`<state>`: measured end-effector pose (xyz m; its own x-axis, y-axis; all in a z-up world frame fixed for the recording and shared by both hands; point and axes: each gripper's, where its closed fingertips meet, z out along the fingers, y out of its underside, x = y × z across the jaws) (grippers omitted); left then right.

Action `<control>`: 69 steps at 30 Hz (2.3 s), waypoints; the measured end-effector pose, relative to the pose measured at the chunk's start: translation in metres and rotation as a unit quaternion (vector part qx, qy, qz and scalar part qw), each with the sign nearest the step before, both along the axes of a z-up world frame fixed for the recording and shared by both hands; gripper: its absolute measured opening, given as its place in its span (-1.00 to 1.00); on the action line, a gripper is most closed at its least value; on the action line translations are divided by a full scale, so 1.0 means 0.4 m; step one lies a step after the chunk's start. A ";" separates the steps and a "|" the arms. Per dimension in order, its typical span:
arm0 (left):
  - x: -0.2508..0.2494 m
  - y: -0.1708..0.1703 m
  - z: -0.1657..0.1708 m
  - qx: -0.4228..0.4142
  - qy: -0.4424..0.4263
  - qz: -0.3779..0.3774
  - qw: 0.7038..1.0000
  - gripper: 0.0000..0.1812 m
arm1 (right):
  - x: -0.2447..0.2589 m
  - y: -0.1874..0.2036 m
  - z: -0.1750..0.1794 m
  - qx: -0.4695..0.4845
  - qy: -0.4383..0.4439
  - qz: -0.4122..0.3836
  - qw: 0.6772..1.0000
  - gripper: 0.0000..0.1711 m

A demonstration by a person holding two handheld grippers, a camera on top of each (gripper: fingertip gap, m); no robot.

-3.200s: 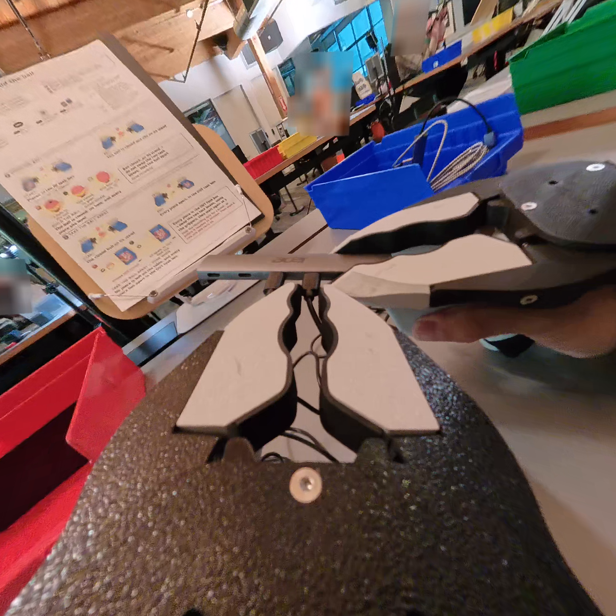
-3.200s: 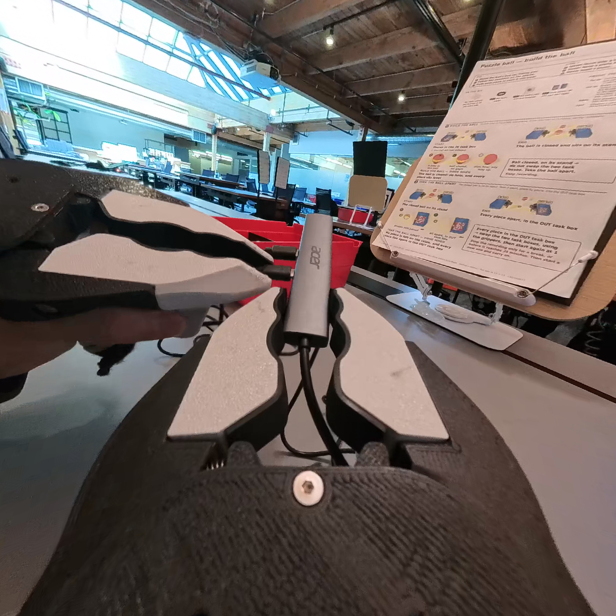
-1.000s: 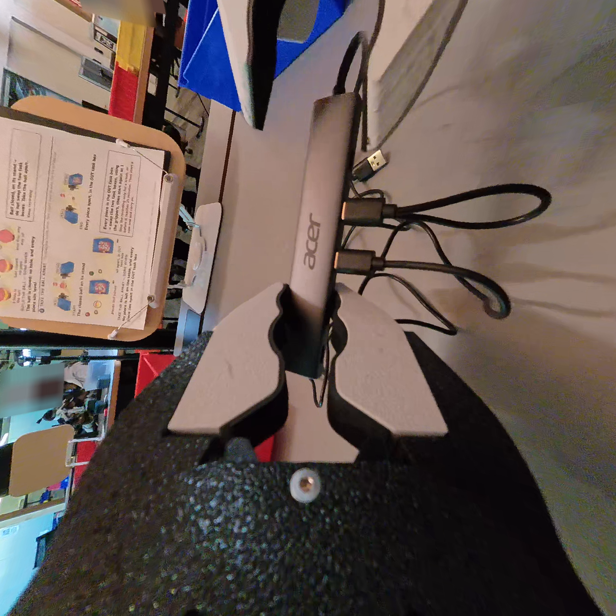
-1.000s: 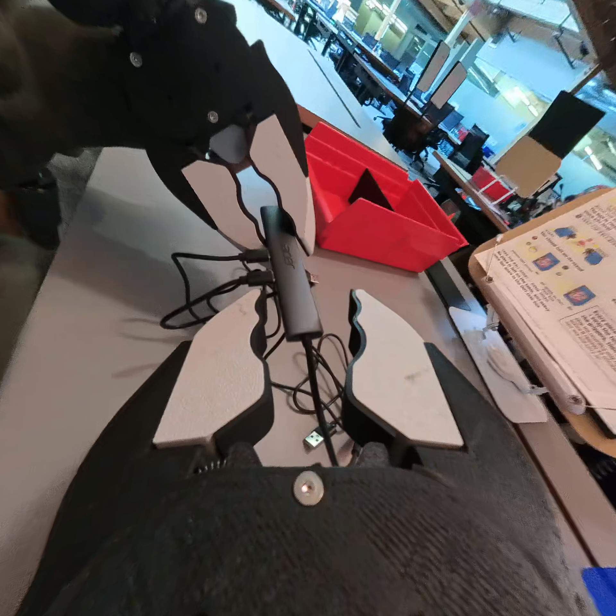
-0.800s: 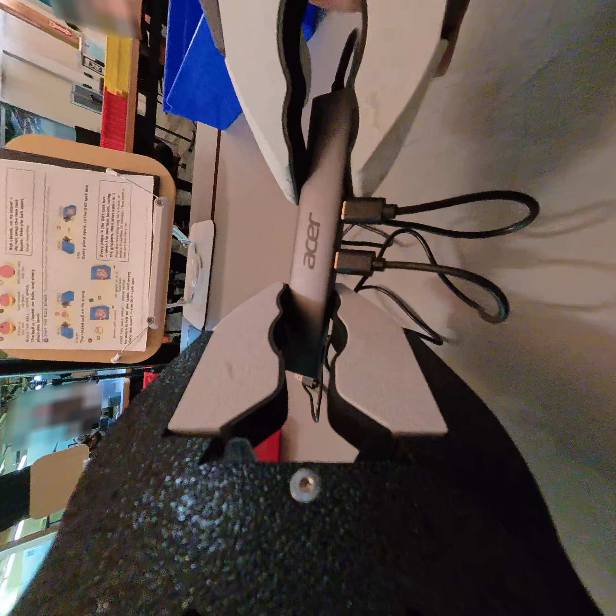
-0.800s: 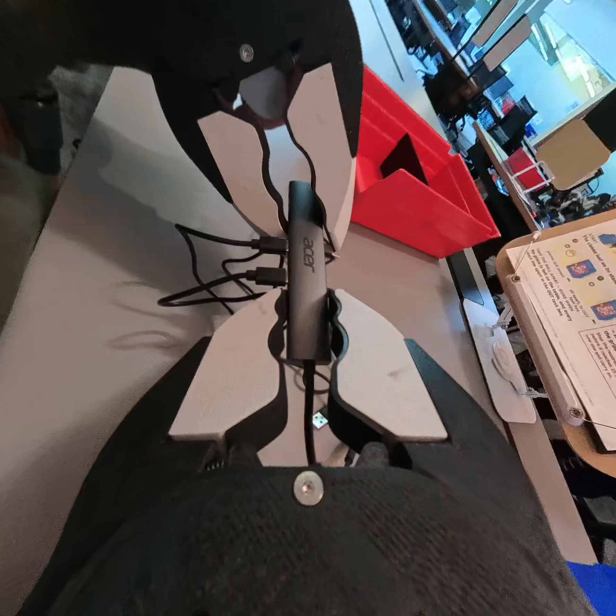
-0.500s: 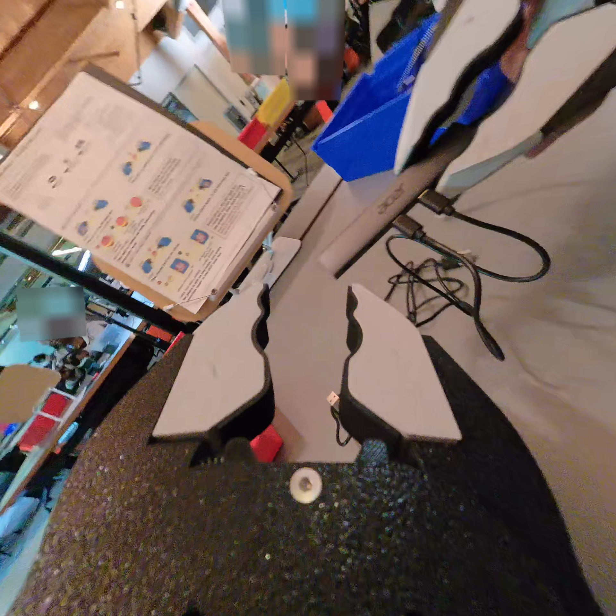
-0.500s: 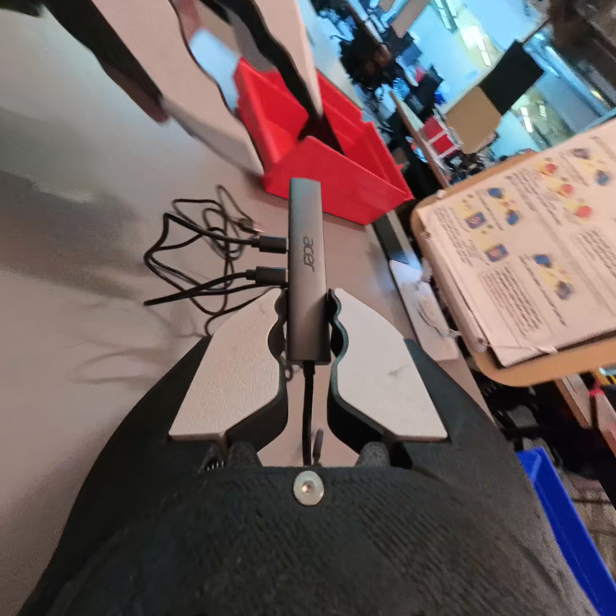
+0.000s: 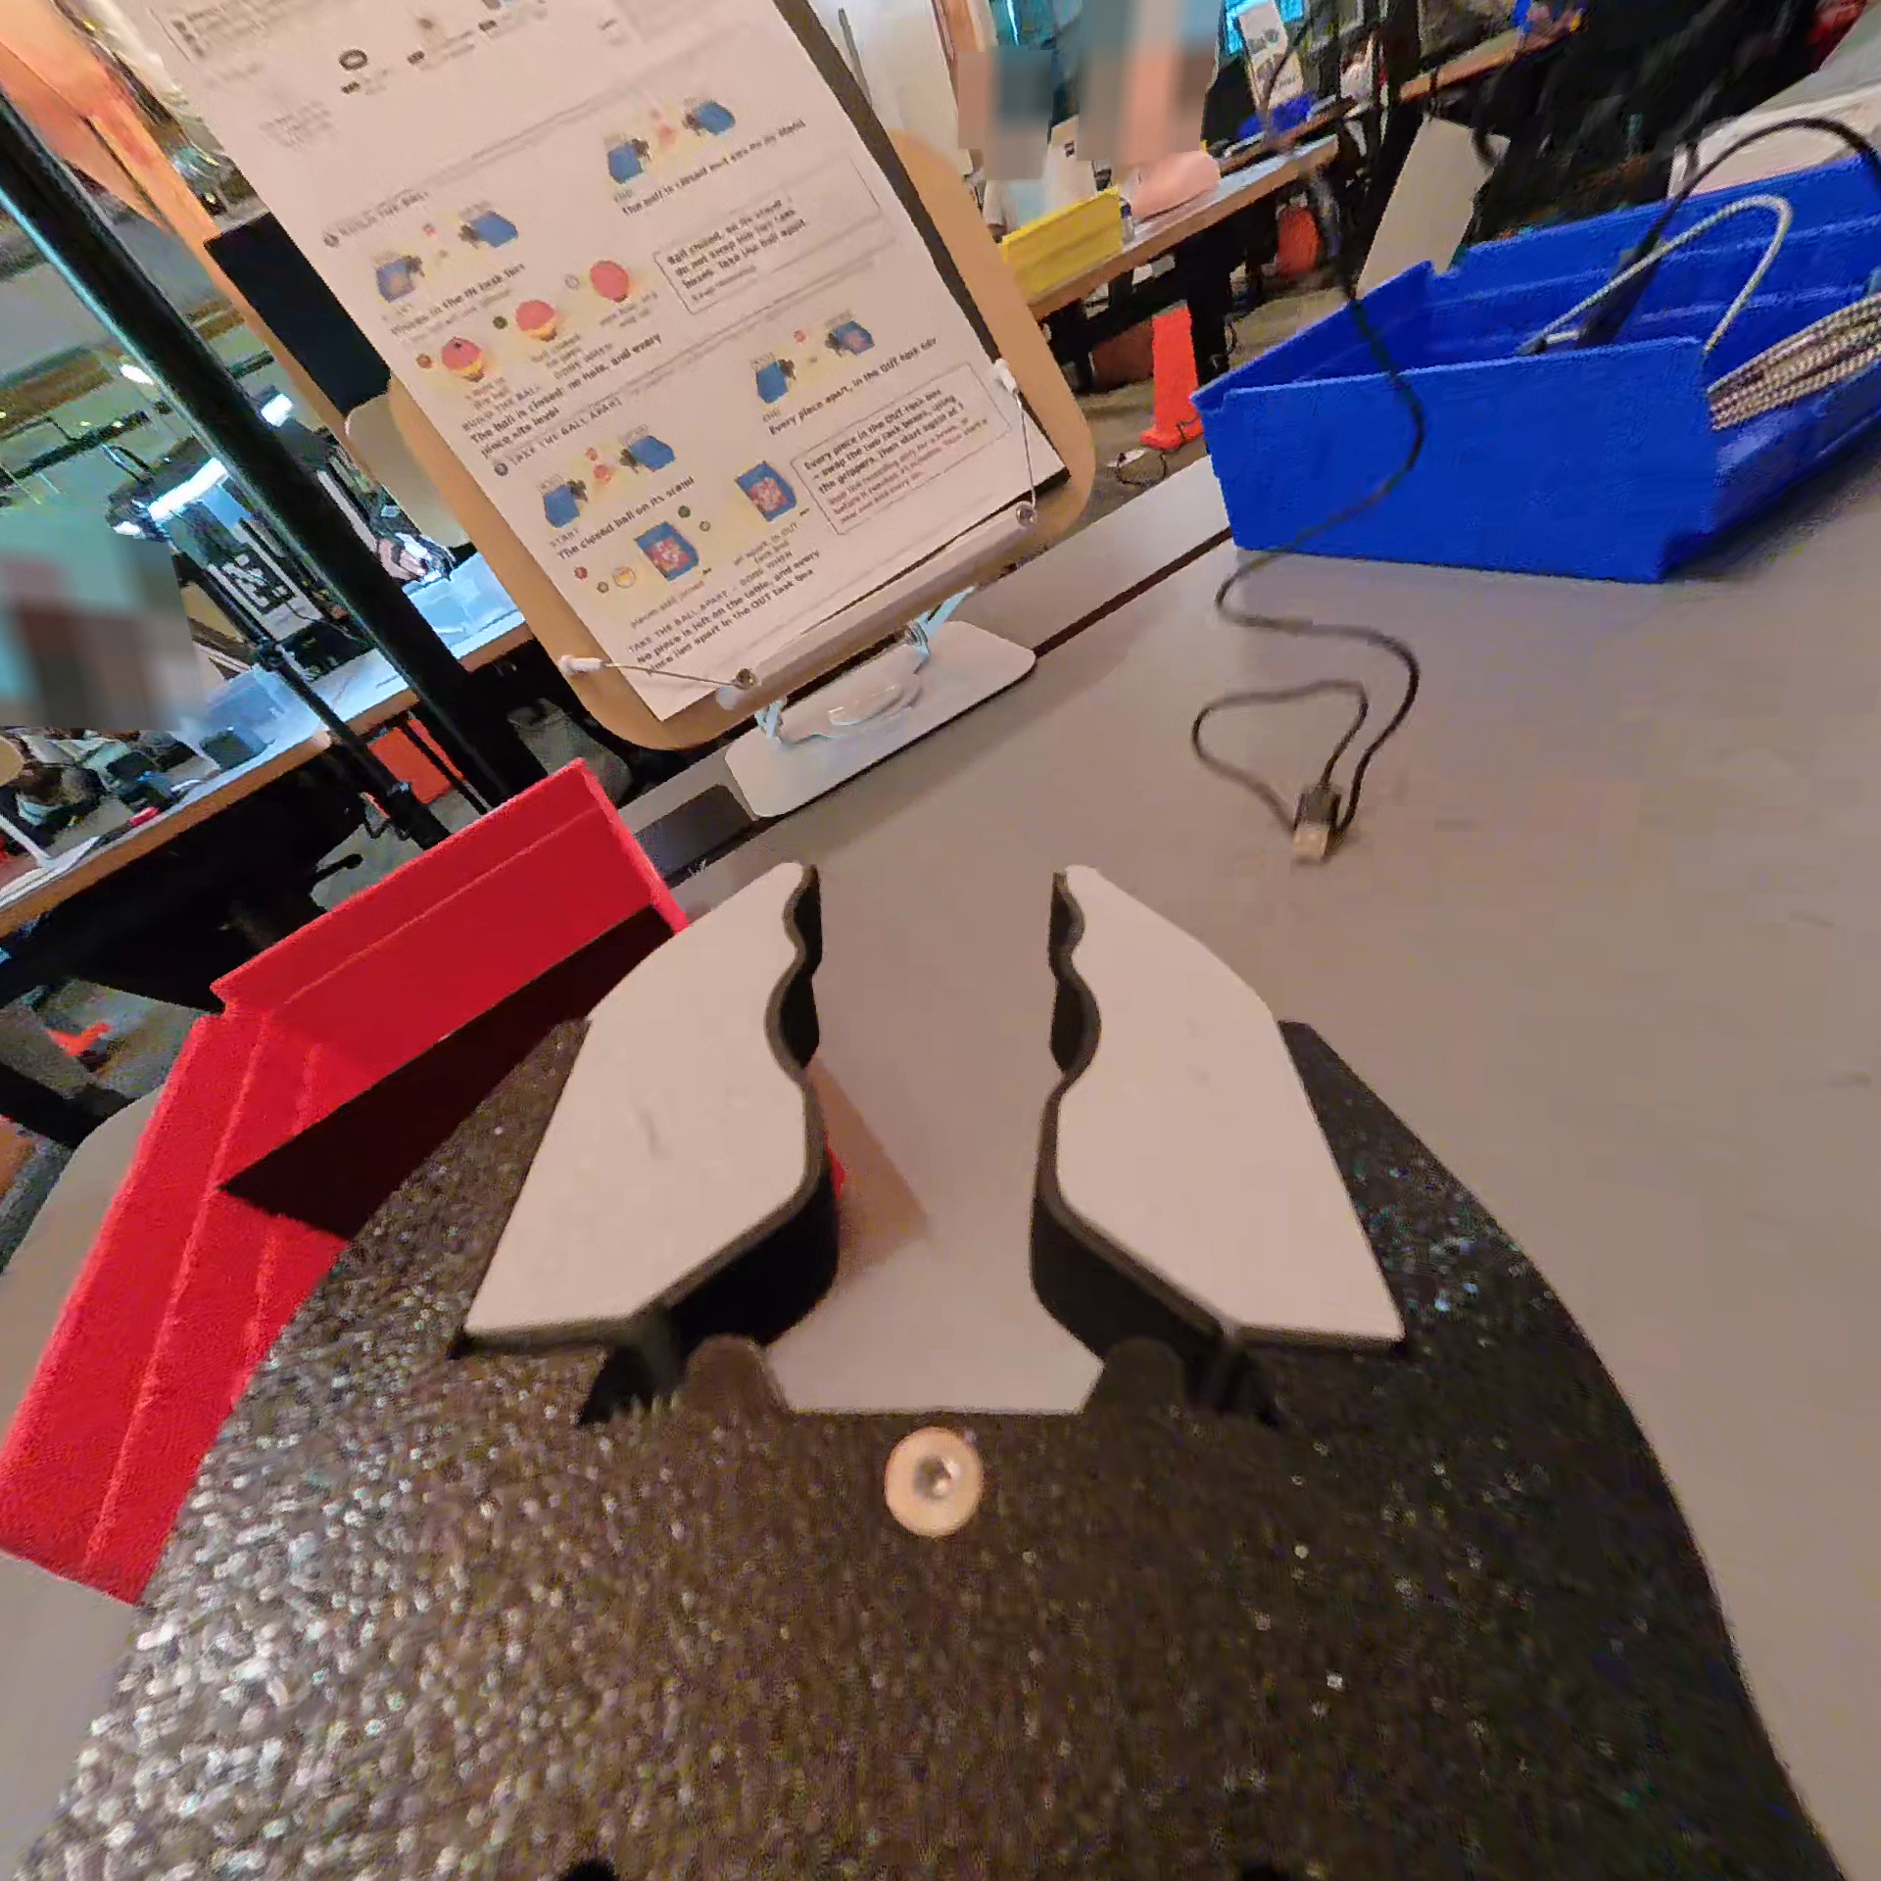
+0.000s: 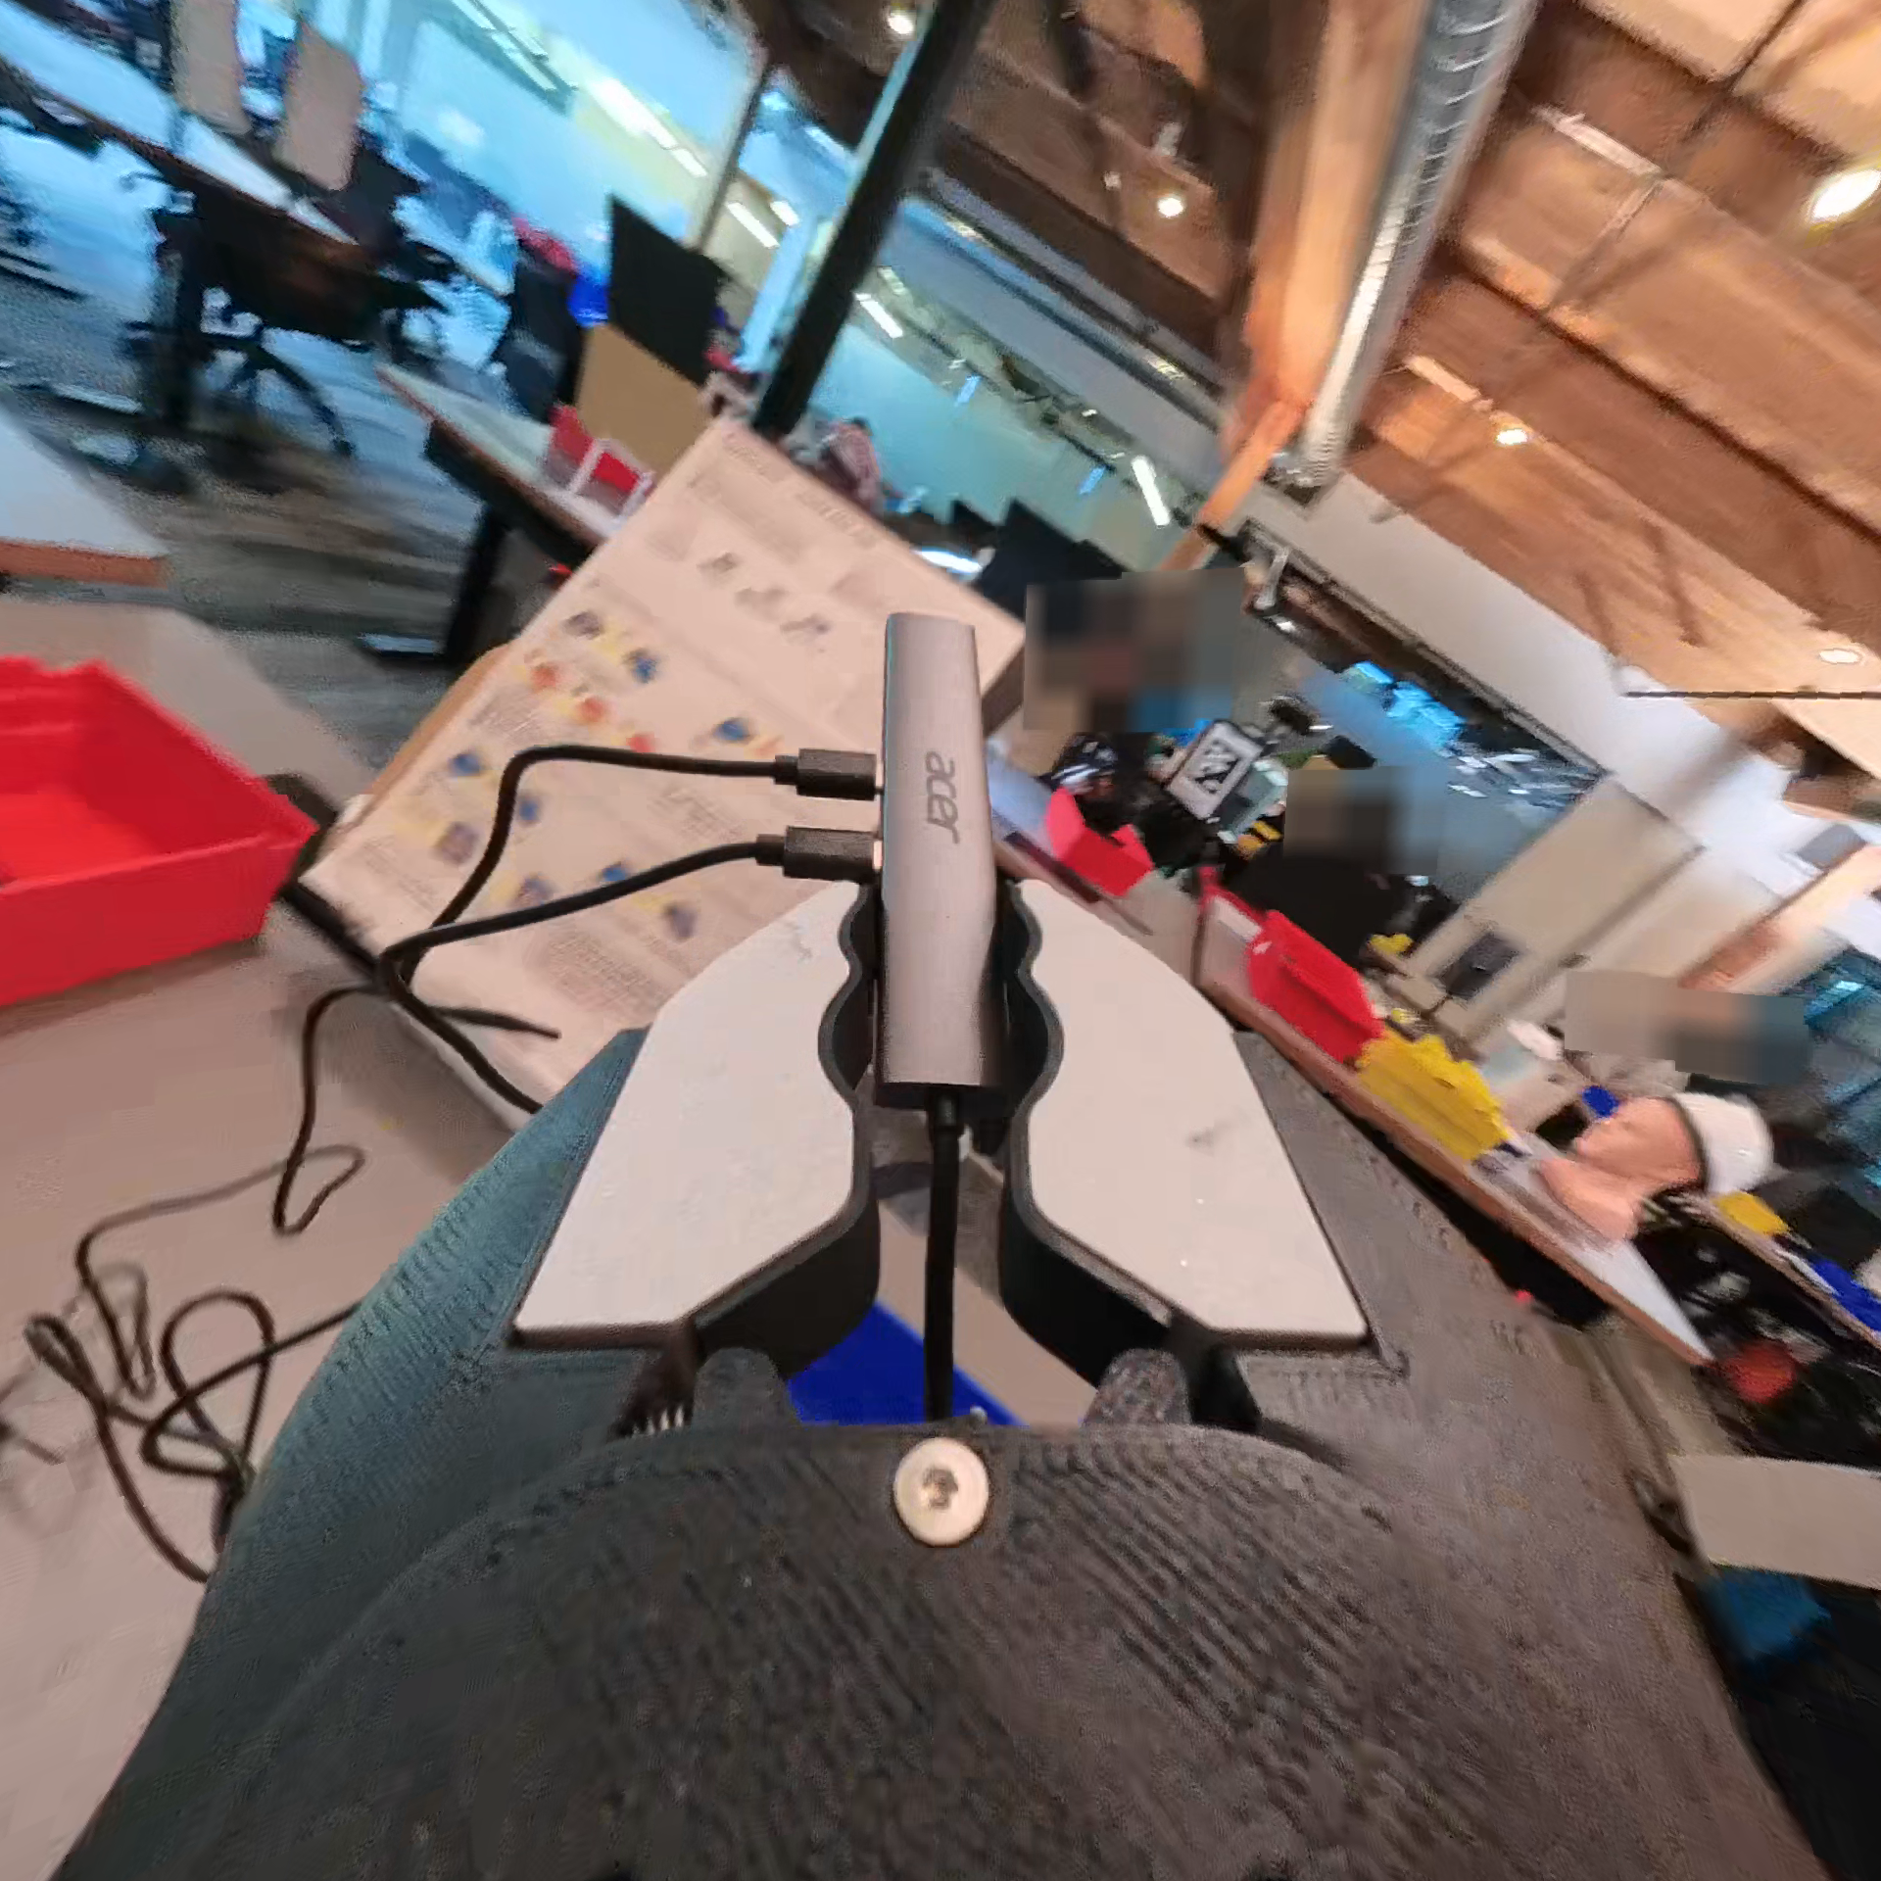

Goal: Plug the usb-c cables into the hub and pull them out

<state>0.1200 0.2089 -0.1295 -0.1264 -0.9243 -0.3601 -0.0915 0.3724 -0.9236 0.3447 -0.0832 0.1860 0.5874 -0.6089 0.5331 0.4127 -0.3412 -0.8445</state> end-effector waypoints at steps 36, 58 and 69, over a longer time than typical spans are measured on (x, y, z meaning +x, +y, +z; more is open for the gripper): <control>0.056 -0.165 -0.168 0.046 0.103 -0.093 0.989 -0.53 | 0.185 -0.314 0.398 0.041 -0.094 -0.238 0.966 -0.73; 0.068 -0.259 -0.249 0.009 0.134 -0.164 0.977 -0.53 | 0.146 -0.250 0.734 0.065 -0.121 -0.224 0.965 -0.73; 0.066 -0.226 -0.212 -0.059 0.104 -0.165 0.979 -0.55 | 0.278 -0.080 -0.206 -0.175 0.141 -0.130 0.966 -0.72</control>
